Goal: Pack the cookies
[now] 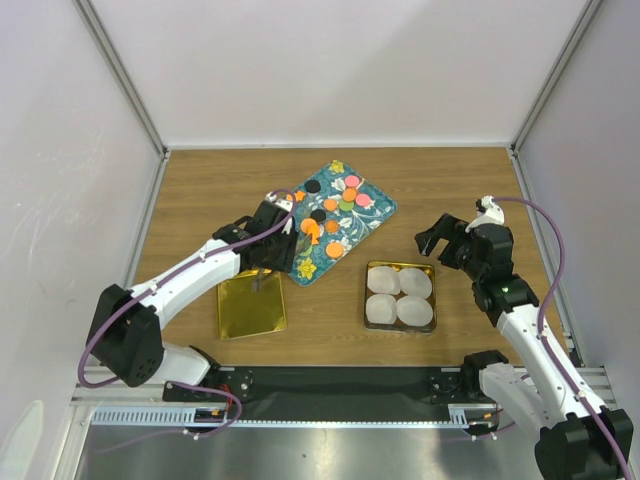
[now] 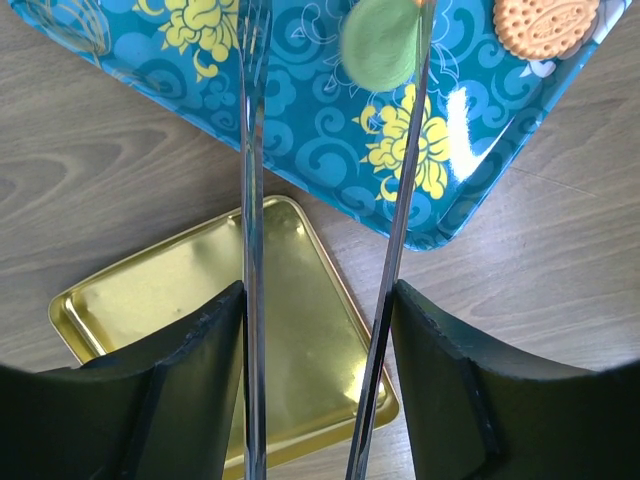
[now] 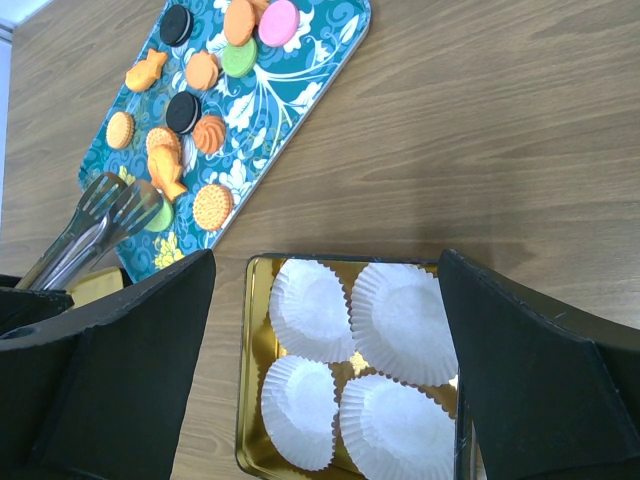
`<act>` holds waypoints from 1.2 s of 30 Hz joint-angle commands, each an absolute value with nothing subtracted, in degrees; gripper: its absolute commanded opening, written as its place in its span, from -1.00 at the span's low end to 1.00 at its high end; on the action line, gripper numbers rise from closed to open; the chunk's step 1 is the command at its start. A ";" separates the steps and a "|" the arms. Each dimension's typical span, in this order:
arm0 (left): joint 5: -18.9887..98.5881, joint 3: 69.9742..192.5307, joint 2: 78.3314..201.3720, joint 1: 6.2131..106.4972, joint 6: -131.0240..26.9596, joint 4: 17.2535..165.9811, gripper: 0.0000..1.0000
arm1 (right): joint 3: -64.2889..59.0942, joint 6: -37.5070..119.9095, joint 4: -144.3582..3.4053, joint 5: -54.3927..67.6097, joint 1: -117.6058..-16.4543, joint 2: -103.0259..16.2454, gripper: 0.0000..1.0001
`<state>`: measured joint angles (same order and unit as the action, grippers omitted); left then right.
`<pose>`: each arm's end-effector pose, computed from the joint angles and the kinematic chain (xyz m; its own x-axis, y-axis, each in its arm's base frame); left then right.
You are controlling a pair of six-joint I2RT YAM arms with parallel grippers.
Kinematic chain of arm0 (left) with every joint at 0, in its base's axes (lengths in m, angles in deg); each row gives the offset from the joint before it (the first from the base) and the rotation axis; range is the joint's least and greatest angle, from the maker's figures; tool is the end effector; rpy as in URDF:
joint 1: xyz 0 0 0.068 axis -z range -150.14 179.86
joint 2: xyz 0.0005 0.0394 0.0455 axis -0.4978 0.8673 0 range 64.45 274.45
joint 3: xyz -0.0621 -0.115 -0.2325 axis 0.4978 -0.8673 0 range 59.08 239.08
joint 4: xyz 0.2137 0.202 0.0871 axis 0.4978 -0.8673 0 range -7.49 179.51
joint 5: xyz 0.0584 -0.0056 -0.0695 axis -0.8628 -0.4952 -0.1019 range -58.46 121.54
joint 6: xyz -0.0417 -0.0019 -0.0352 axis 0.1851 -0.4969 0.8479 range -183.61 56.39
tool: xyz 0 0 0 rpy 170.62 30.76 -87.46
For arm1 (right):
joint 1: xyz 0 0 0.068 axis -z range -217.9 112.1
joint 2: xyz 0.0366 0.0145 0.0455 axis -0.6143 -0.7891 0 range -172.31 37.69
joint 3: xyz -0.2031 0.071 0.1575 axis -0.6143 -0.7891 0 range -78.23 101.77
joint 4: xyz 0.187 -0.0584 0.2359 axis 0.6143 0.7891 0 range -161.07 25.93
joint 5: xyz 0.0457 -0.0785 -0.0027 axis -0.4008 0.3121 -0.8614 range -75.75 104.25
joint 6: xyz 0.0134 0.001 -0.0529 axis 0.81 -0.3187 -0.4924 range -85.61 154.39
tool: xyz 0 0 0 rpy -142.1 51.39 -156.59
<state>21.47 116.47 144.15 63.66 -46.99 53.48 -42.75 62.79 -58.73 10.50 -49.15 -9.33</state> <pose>0.2739 -0.1758 0.2177 -0.8127 0.2051 -0.5453 0.2494 0.9684 -0.0074 0.2390 0.0501 0.2575 -0.4698 0.3905 -0.7917 -0.0338 0.8882 0.4582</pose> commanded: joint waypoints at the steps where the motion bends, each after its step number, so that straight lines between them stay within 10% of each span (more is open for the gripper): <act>1: 21.87 119.02 143.90 64.22 -47.88 55.68 0.25 | -42.81 61.90 -60.26 10.91 -49.07 -9.33 0.99; 25: 19.94 119.11 145.92 66.42 -47.62 54.27 0.22 | -42.81 61.90 -60.26 11.00 -49.07 -9.50 0.99; 36: 18.44 119.99 144.70 67.21 -47.97 52.25 -0.13 | -42.81 61.90 -60.26 10.73 -49.15 -9.68 0.99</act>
<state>20.07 117.12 146.42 66.54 -47.21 52.85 -42.75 62.79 -58.78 10.50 -49.15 -9.55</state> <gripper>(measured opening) 0.455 0.994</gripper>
